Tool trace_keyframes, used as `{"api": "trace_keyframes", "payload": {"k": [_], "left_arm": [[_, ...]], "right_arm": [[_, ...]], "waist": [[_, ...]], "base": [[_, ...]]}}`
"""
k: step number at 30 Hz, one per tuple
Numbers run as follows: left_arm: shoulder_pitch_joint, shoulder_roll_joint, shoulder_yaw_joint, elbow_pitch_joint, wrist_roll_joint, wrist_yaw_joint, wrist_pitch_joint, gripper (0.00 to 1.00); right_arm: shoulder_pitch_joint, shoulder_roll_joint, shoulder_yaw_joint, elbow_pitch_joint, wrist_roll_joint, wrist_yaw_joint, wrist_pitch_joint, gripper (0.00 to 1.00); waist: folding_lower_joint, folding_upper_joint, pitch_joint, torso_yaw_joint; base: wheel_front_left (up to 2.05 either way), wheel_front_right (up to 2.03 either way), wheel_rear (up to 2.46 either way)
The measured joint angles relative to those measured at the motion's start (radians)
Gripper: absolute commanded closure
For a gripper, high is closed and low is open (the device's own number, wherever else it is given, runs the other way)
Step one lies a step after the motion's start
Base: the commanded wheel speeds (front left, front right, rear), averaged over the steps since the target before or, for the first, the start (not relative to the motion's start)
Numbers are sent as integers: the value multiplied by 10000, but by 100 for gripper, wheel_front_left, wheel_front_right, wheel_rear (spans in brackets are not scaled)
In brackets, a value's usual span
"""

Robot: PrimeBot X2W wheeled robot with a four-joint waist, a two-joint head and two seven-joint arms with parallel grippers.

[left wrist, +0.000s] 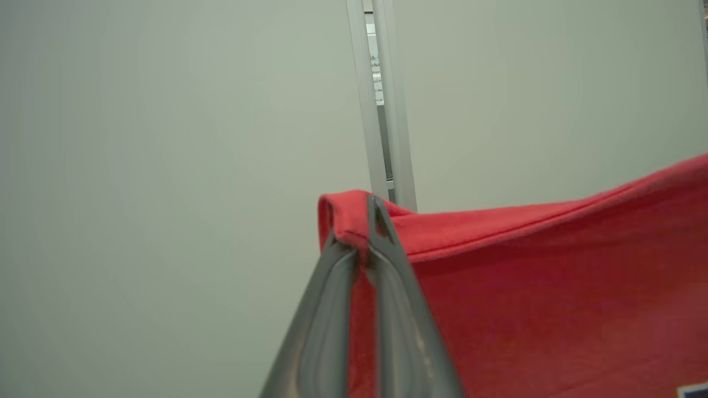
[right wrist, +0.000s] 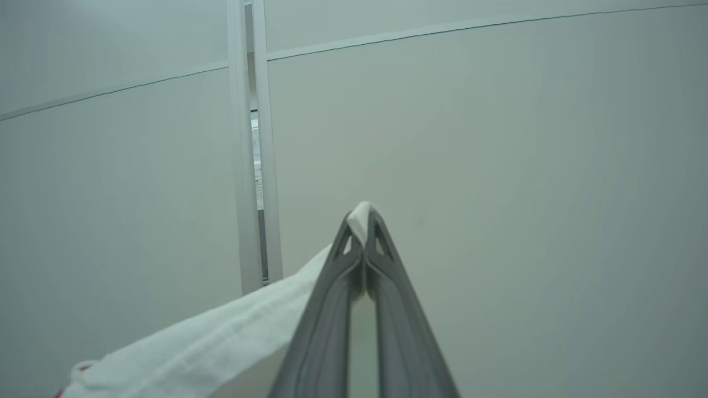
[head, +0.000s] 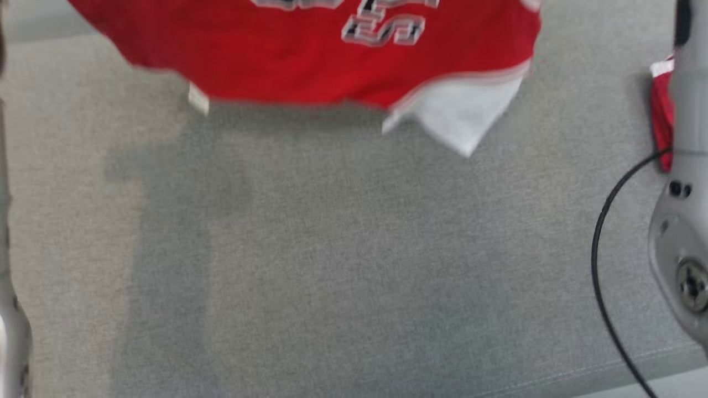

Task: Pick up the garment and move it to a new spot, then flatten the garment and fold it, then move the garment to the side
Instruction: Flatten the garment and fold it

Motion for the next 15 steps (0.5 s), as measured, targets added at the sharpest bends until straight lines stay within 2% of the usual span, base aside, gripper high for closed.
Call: {"api": "trace_keyframes", "payload": {"k": [5,9,12,15], "left_arm": [[-1675,-31,8,1365,278,79,-546,100],[-2696,-144,-4,1958,405,79,-848,100],[-3093,-236,196,2140,405,107,-941,100],[-2829,-249,391,1906,483,107,-982,100]], "right_arm": [[-1664,82,-470,602,-871,2,-188,100],[-2506,84,-1112,245,-1250,2,-219,100],[-2570,75,-1277,-48,-1154,2,-221,100],[-1814,104,-1143,-176,-830,2,-221,100]], "waist": [[1,0,996,11],[1,0,1638,18],[1,0,2060,36],[2,0,2378,54]], "base": [[0,0,0],[0,0,0],[0,0,0],[0,0,0]]}}
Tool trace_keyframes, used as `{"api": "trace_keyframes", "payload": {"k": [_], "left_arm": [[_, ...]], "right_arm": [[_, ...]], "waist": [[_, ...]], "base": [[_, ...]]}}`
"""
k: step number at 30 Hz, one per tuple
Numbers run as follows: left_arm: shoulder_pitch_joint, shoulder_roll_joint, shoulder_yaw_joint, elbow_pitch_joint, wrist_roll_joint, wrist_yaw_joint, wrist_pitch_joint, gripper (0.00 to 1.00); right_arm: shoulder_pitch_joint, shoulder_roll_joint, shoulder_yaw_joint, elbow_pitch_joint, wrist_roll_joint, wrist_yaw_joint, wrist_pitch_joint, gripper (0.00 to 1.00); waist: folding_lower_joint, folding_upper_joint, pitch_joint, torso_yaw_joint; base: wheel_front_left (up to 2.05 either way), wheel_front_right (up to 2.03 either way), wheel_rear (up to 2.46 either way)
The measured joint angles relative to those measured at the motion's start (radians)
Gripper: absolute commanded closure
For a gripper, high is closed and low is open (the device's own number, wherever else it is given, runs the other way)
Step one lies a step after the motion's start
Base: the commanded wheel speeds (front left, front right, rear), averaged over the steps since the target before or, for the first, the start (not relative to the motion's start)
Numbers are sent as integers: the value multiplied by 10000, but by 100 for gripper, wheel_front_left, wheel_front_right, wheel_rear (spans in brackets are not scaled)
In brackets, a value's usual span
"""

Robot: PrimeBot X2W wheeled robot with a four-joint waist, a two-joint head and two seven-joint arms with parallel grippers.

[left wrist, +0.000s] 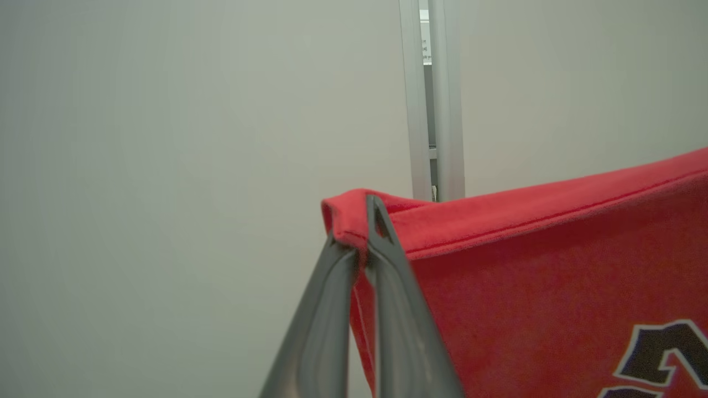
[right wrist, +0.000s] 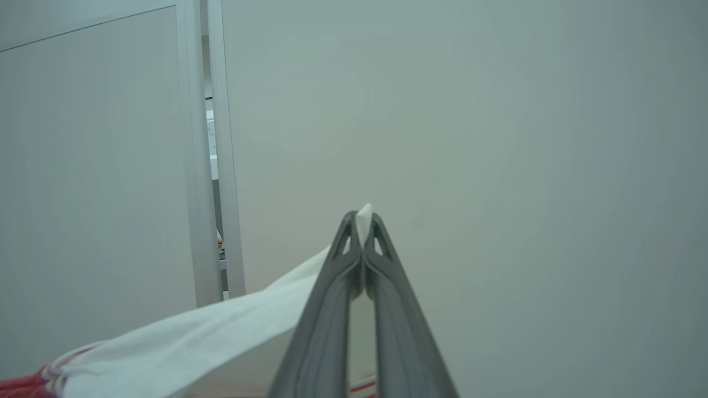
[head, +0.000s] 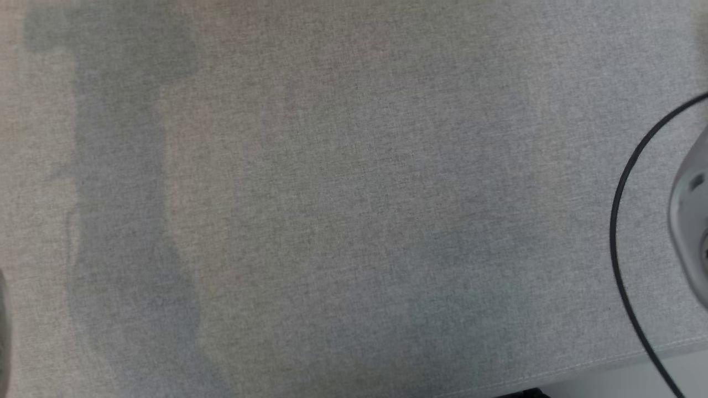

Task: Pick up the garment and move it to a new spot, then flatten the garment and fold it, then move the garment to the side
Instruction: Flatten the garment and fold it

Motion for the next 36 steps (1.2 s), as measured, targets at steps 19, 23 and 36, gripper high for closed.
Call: {"api": "trace_keyframes", "payload": {"k": [19,23,36], "left_arm": [[9269,-2245,2203,146,-372,-134,0,100],[10413,-2617,2307,105,-314,-134,0,100],[13226,-2842,1774,-201,-587,-136,-19,100]], "right_arm": [[9633,29,1172,-1210,3793,13,4,100],[11332,27,1183,-1195,4224,13,6,100],[14487,38,978,-894,4535,15,6,100]], "waist": [[-3,0,-1512,-169],[-3,0,-2050,-195],[-3,0,-3759,-280]], "base": [[0,0,0],[0,0,0],[0,0,0]]}}
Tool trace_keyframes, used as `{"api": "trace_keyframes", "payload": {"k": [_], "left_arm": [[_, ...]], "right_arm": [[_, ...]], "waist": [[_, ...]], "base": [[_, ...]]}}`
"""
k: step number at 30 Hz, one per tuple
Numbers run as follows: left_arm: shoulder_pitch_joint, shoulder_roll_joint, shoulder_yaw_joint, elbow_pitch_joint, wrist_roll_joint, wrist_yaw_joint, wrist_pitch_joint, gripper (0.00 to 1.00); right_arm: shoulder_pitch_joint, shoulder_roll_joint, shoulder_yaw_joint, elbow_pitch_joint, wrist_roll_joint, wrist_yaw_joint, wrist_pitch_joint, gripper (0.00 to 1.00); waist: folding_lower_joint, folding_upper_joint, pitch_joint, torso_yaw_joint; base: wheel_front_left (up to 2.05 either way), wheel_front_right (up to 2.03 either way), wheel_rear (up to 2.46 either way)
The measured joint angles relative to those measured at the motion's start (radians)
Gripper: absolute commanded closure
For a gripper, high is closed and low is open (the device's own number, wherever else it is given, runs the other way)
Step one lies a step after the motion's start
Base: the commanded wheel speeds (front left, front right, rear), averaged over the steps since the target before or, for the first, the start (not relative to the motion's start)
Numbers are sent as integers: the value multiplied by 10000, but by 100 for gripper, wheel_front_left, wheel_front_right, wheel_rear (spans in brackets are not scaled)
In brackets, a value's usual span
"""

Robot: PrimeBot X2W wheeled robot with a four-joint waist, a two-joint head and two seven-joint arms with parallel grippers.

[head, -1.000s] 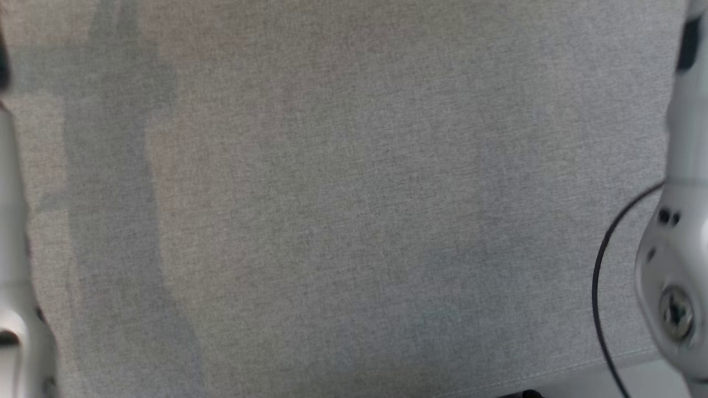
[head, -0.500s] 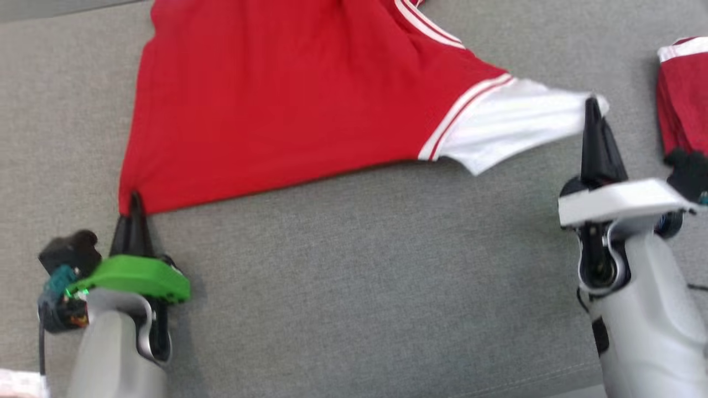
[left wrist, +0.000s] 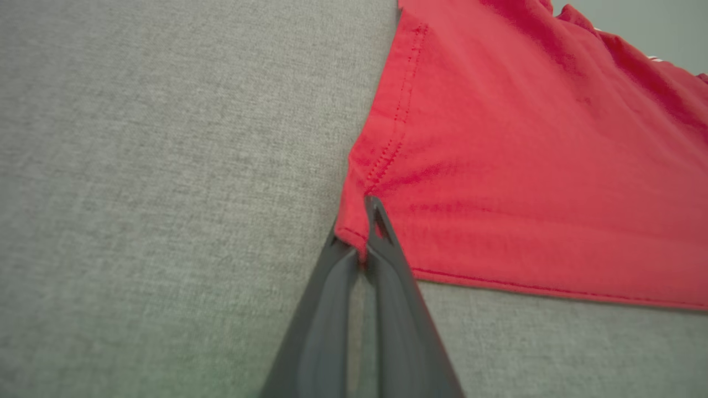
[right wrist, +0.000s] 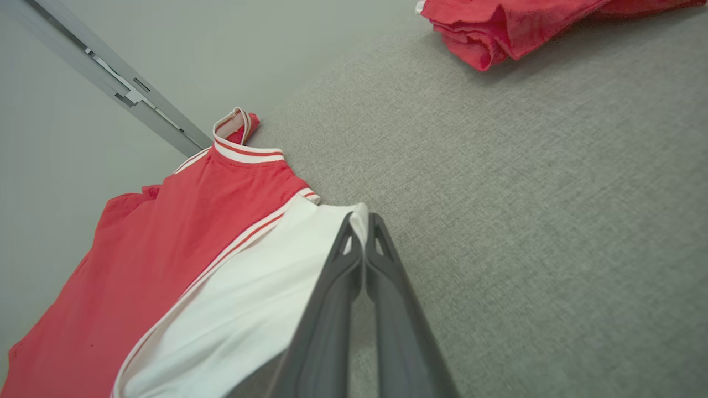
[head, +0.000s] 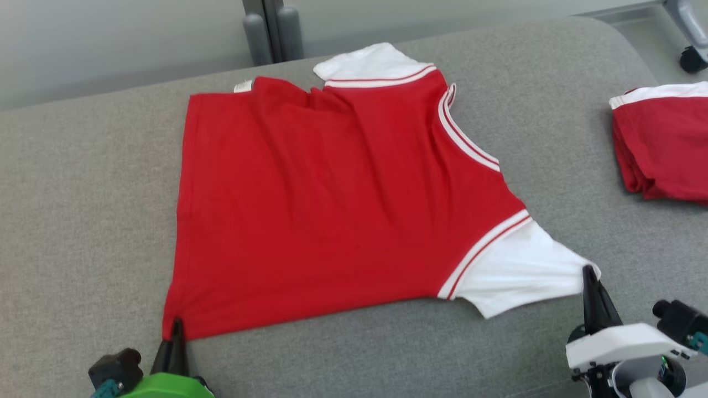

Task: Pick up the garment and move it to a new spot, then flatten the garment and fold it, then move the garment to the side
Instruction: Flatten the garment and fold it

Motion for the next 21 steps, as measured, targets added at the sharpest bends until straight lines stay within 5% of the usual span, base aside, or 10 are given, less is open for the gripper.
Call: {"api": "trace_keyframes", "payload": {"k": [13,21], "left_arm": [[2097,4,-794,-754,-512,299,4,100],[1783,23,-1078,-2082,-487,219,4,100]], "right_arm": [[1606,-6,-161,140,268,-2,0,100],[997,-23,-82,-602,769,-12,-4,100]], "waist": [[0,0,-1347,94],[0,0,-1126,267]], "base": [[0,0,0],[0,0,0]]}}
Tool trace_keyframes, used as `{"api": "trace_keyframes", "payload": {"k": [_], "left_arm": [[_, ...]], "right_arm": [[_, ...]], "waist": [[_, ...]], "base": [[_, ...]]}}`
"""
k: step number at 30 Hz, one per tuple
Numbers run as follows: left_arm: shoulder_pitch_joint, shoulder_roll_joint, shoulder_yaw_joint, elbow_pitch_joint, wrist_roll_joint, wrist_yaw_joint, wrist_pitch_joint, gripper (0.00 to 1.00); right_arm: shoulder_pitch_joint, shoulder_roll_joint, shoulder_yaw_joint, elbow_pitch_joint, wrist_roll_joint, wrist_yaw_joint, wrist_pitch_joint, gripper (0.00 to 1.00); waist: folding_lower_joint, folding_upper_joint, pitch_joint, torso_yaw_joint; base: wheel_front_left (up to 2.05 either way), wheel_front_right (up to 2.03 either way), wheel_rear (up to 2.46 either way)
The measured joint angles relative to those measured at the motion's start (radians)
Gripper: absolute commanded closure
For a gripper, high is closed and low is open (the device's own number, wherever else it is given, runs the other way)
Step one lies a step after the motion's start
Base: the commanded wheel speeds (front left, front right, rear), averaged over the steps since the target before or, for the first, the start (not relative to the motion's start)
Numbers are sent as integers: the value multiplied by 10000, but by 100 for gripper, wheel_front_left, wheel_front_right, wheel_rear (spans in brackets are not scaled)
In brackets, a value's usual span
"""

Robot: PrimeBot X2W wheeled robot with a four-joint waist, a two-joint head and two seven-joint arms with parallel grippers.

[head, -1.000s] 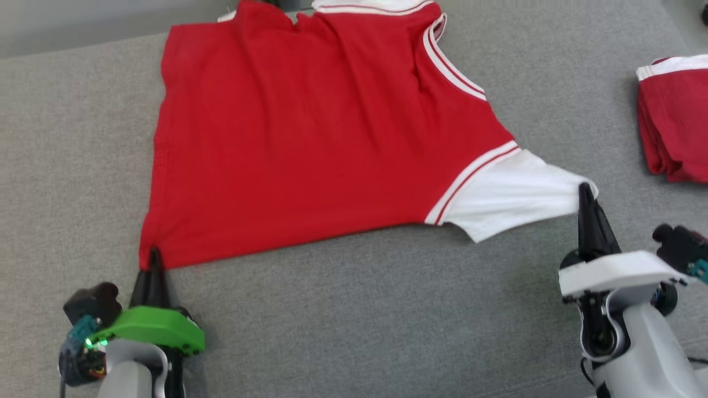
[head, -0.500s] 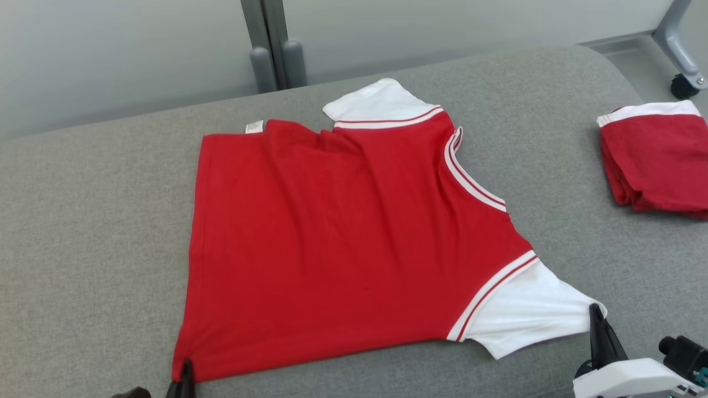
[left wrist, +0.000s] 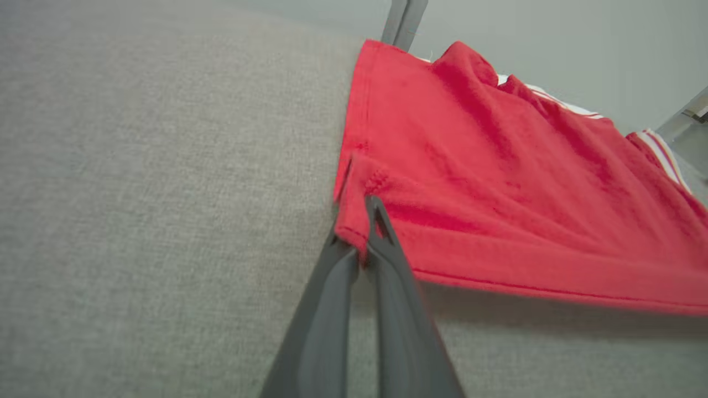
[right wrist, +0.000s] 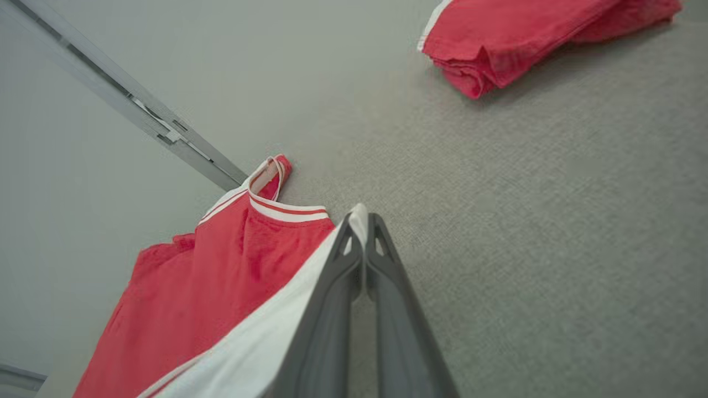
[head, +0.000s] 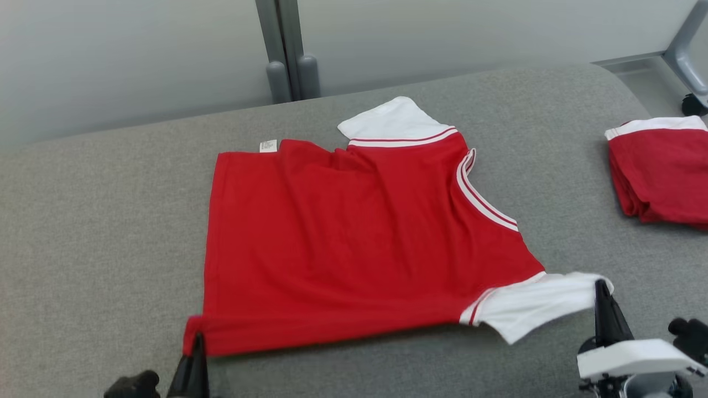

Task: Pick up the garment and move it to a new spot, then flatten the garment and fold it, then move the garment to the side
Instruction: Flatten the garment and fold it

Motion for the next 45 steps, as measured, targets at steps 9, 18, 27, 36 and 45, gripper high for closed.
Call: {"api": "trace_keyframes", "payload": {"k": [9,18,27,36,45], "left_arm": [[-1706,4,-52,-127,-326,-29,0,100],[-3374,6,94,512,127,-90,0,100],[-4317,6,284,945,349,-140,0,97],[-4322,17,654,441,430,-171,-2,0],[-3249,6,541,589,934,-173,0,0]], "right_arm": [[-2106,-15,234,-86,31,-4,0,100],[-4199,-19,583,717,-688,-4,-2,100],[-5386,-23,769,1438,-1473,-4,-2,100],[-5156,-13,324,1323,-2472,-4,-2,0],[-3566,-35,-63,1124,-3960,-4,-4,0]], "waist": [[0,0,765,41],[0,0,1749,21],[1,0,2541,-30],[1,0,2743,-14],[1,0,2460,-55]], "base": [[0,0,0],[0,0,0],[0,0,0],[0,0,0],[0,0,0]]}}
